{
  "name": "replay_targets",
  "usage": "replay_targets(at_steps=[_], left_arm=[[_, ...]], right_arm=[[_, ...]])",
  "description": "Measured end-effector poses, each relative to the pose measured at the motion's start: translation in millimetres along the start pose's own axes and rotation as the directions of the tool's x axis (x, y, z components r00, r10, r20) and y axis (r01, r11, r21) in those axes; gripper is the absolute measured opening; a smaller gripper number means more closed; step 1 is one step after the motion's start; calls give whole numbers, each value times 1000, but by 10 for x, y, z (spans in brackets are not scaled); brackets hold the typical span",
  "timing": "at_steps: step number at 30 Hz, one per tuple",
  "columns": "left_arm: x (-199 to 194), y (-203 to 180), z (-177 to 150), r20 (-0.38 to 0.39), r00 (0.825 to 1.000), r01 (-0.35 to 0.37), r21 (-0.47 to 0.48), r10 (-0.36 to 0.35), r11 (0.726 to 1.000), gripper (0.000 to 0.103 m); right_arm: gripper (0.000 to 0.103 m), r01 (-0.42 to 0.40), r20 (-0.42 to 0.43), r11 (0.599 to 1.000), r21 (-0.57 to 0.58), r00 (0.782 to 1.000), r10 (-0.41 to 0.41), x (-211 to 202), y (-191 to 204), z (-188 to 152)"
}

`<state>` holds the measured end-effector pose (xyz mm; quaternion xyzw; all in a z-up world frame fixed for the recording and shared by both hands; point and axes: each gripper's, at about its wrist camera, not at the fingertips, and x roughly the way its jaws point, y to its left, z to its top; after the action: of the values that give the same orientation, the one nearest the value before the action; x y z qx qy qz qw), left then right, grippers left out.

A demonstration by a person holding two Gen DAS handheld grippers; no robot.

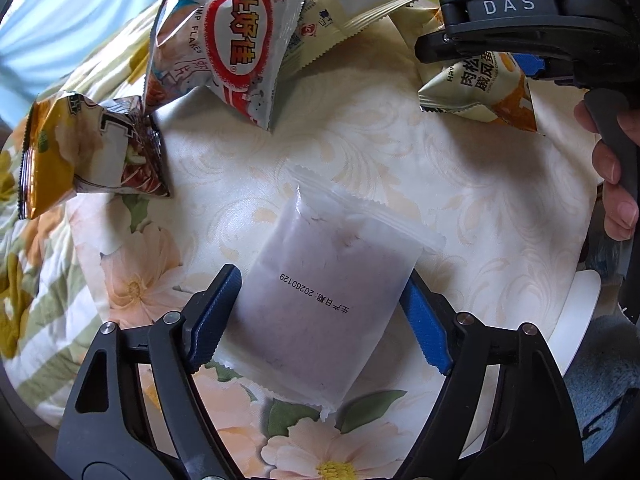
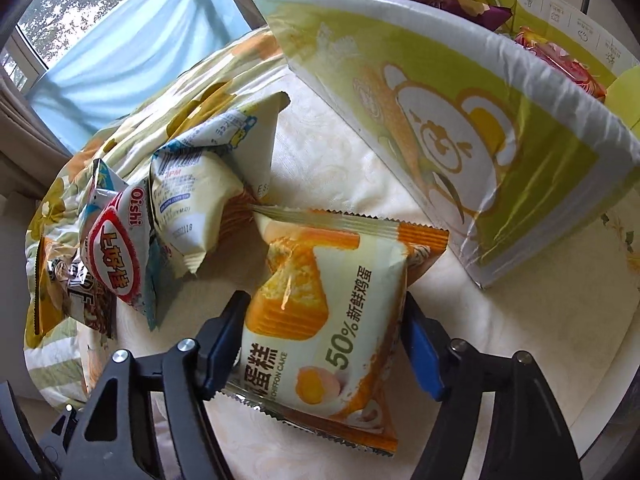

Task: Organize snacks
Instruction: 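Close left gripper on the white sealed pouch while right grasps the orange cake bag, then lift both held packs and carry them over the lime-green box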

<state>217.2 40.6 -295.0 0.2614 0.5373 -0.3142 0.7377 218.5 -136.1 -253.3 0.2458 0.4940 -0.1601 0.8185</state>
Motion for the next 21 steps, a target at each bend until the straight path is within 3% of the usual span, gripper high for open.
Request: replay_targets(at_steps=[7, 13, 21], left_arm=[[7, -31, 50, 2, 1000, -12, -29, 12, 999, 73], [-131, -92, -108, 26, 1000, -6, -76, 8, 997, 71], [-277, 66, -182, 40, 999, 4, -205, 4, 979, 71]], right_arm=[[61, -19, -15, 999, -35, 1000, 18, -97, -71, -142], [59, -53, -15, 996, -73, 999, 52, -171, -88, -230], [59, -113, 5, 980, -162, 993, 115, -369, 14, -313]])
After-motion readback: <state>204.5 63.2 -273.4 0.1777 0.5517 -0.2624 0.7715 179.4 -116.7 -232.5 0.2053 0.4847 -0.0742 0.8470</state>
